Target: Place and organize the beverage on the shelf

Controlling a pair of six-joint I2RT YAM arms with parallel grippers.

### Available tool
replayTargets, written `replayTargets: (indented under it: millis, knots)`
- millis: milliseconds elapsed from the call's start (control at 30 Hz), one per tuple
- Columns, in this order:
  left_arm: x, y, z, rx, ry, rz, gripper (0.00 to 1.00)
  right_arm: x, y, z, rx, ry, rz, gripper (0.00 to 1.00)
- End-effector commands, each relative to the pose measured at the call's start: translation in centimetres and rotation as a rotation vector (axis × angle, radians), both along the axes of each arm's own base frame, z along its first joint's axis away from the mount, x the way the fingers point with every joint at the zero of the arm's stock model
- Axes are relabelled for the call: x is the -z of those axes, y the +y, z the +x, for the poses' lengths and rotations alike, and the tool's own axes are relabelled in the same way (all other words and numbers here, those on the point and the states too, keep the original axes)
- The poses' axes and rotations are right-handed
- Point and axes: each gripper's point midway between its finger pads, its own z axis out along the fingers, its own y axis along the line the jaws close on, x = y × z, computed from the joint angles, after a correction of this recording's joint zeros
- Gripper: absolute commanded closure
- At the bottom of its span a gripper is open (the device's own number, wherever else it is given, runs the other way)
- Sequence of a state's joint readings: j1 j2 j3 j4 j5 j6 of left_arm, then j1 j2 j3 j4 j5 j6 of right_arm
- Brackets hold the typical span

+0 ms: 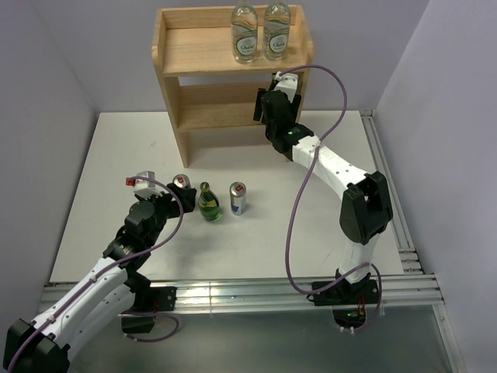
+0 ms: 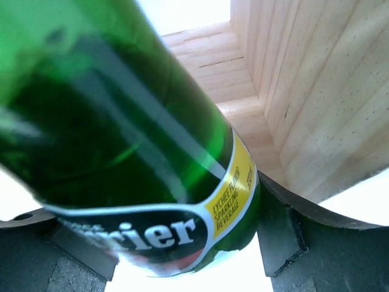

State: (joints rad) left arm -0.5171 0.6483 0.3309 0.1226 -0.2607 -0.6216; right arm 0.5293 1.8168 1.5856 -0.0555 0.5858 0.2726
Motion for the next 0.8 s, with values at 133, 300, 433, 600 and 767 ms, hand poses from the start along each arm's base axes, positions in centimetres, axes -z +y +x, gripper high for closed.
replayTargets:
  millis: [133, 300, 433, 600, 767]
  knots:
    - [-1.4, 0.0, 0.4, -0.011, -0.047, -0.014, 0.03, -7.1, -0.4, 1.7, 0.035, -0.19, 0.096, 0.77]
    - [-1.3, 0.0, 0.5, -0.009, -0.046, -0.012, 0.03, -6.8, -0.5, 1.7, 0.042, -0.184, 0.096, 0.45]
    - [-1.5, -0.1, 0.5, -0.009, -0.049, -0.013, 0.04, -6.7, -0.7, 1.5, 0.048, -0.188, 0.096, 0.39]
    - [-1.7, -0.1, 0.5, -0.009, -0.052, -0.013, 0.04, -6.3, -0.8, 1.5, 0.053, -0.18, 0.092, 0.22]
    - [-1.5, 0.0, 0.4, -0.01, -0.049, -0.013, 0.03, -5.9, -0.9, 1.3, 0.056, -0.176, 0.098, 0.18]
